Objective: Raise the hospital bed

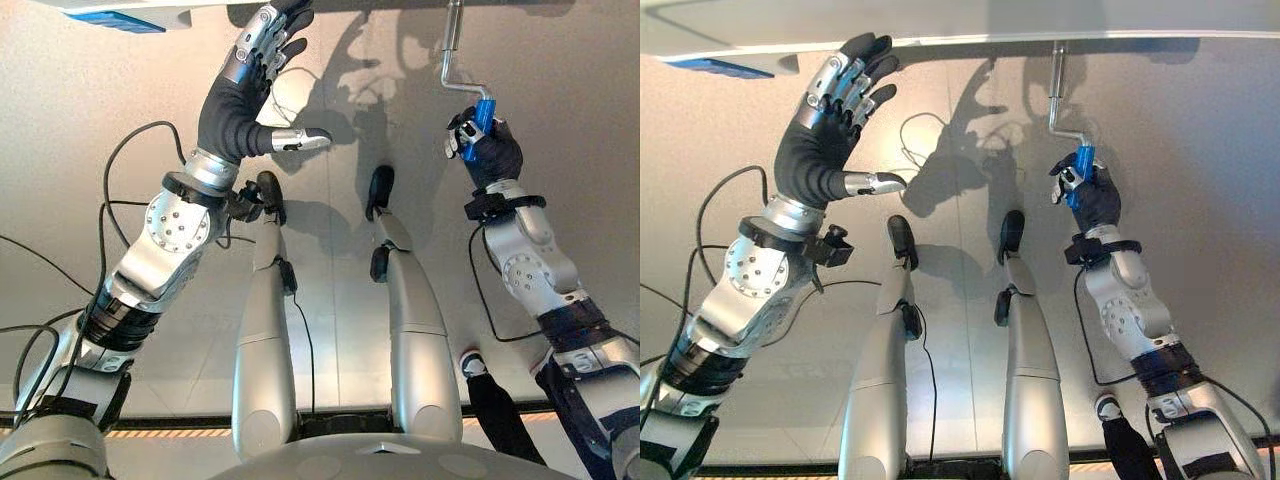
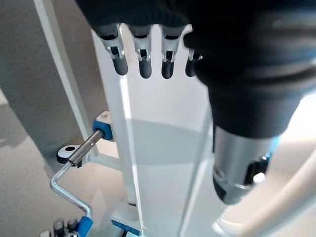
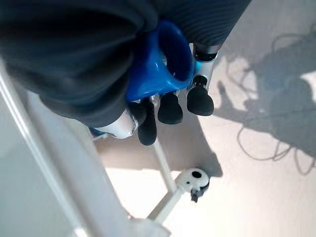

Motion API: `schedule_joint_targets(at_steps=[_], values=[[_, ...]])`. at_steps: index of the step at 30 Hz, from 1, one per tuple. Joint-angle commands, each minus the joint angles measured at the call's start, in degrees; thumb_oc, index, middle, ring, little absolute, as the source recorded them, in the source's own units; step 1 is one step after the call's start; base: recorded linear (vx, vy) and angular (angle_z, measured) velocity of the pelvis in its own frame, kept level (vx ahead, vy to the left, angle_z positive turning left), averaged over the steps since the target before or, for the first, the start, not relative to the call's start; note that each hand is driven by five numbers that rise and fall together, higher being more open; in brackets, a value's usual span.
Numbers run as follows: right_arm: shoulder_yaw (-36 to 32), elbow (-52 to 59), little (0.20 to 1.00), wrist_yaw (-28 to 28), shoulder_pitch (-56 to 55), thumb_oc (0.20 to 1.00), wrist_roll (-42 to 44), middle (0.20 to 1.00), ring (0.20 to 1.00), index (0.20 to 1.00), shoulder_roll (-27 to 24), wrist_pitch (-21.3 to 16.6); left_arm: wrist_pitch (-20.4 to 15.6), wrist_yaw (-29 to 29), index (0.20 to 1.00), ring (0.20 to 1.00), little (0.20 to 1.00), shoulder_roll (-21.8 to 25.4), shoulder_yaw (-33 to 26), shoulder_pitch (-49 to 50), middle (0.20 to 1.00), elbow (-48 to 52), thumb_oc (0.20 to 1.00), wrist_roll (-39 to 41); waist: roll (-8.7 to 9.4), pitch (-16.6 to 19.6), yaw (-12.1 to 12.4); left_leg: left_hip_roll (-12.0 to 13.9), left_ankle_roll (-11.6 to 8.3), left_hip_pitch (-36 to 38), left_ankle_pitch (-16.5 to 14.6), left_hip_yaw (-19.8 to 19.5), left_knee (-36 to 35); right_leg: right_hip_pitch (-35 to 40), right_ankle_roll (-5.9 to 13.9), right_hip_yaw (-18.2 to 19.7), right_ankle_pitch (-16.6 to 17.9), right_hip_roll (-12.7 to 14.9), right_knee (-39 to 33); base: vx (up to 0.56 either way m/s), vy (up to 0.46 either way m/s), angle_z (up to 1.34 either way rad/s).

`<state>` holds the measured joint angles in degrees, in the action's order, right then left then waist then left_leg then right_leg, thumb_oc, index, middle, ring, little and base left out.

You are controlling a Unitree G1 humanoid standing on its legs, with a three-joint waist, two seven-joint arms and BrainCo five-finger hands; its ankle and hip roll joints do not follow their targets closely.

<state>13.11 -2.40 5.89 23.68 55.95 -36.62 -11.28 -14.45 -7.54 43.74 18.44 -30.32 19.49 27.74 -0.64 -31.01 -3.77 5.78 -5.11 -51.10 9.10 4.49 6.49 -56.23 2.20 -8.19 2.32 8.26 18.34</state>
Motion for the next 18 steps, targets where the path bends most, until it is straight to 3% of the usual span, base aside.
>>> schedule_joint_targets(at_steps=[1, 8, 9, 11, 13, 15, 16, 18], values=[[-7.7, 14.3, 0.2, -3.2, 0.1, 0.2, 3.1, 0.2, 0.2, 0.2, 0.3, -11.4, -3.2, 0.0, 1.0, 1.0, 1.0, 3.2, -2.8, 2.6, 1.0, 7.6, 1.0, -2.0, 3.89, 1.2, -1.0, -0.5, 0.07, 0.1, -4.5, 1.3, 4.6, 3.7, 5.71, 1.9, 3.1, -0.9, -4.8, 0.0, -0.001, 0.03], [-2.7, 19.2, 0.2, -7.1, 1.0, 0.2, 4.6, 0.2, 0.2, 0.2, -3.4, -9.1, -3.4, 1.4, 1.0, 1.0, 1.0, 4.1, -3.2, 4.1, 1.0, 9.3, 1.0, -0.2, 4.32, 1.2, -0.7, -0.4, 0.0, 0.5, -4.3, 1.2, 4.5, 4.2, 5.76, 1.8, 3.1, -1.0, -4.7, 0.01, -0.001, 0.0], [2.7, 18.9, 0.2, -8.2, 3.8, 0.2, 5.4, 0.2, 0.2, 0.2, -5.3, -7.0, -3.5, 1.8, 1.0, 1.0, 1.0, 4.1, -1.8, 3.8, 1.0, 9.1, 1.0, 0.6, 4.24, 1.2, -0.1, -0.3, -0.45, 2.3, -6.0, 0.6, 4.4, 5.8, 6.23, 1.9, 1.6, -1.1, -4.3, 0.0, 0.0, 0.0], [5.0, 19.8, 0.2, -9.4, 6.2, 0.2, 5.7, 0.2, 0.2, 0.2, -6.5, -5.7, -3.4, 2.0, 1.0, 1.0, 1.0, 4.3, -1.6, 3.3, 1.0, 9.2, 1.0, 0.7, 4.34, 1.2, 0.1, -0.3, -0.07, 0.7, -4.2, 1.1, 4.4, 4.4, 5.75, 1.4, 3.1, -0.9, -4.8, -0.03, -0.009, -0.01], [12.8, 17.8, 0.2, -11.6, 11.9, 0.2, 7.0, 0.2, 0.2, 0.2, -7.7, -3.3, -3.9, 2.3, 1.0, 1.0, 1.0, 4.0, 0.5, 2.3, 1.0, 8.8, 1.0, 1.7, 3.91, 1.2, 1.3, -0.3, -0.53, 2.2, -5.7, 0.3, 4.4, 6.0, 6.19, 1.3, 1.6, -0.8, -4.2, 0.06, -0.023, 0.0], [17.4, 15.5, 0.2, -12.2, 16.7, 0.2, 7.3, 0.2, 0.2, 0.2, -7.5, -2.3, -4.1, 2.2, 1.0, 1.0, 1.0, 3.4, 1.6, 1.3, 1.0, 8.1, 1.0, 2.0, 3.5, 1.2, 1.8, -0.4, -0.54, 2.1, -5.5, 0.1, 4.2, 5.9, 6.14, 1.1, 1.5, -0.7, -4.1, 0.01, -0.021, 0.01], [19.0, 14.2, 0.2, -12.3, 19.8, 0.2, 6.8, 0.2, 0.2, 0.2, -7.3, -1.9, -4.3, 2.3, 1.0, 1.0, 1.0, 3.2, 1.8, 0.5, 1.0, 7.9, 1.0, 2.1, 3.34, 1.2, 2.2, -0.5, -0.08, 0.4, -3.7, 0.5, 4.0, 4.5, 5.63, 0.6, 3.1, -0.5, -4.5, 0.0, 0.0, 0.0], [22.9, 9.7, 0.2, -12.1, 23.8, 0.2, 7.5, 0.2, 0.2, 0.2, -5.4, -1.1, -4.6, 2.3, 1.0, 1.0, 1.0, 2.4, 2.9, 0.1, 1.0, 7.1, 1.0, 2.5, 2.82, 1.2, 3.0, -0.6, -0.56, 2.1, -5.3, -0.1, 3.9, 5.9, 6.09, 0.8, 1.4, -0.5, -4.1, 0.0, 0.0, 0.0]])
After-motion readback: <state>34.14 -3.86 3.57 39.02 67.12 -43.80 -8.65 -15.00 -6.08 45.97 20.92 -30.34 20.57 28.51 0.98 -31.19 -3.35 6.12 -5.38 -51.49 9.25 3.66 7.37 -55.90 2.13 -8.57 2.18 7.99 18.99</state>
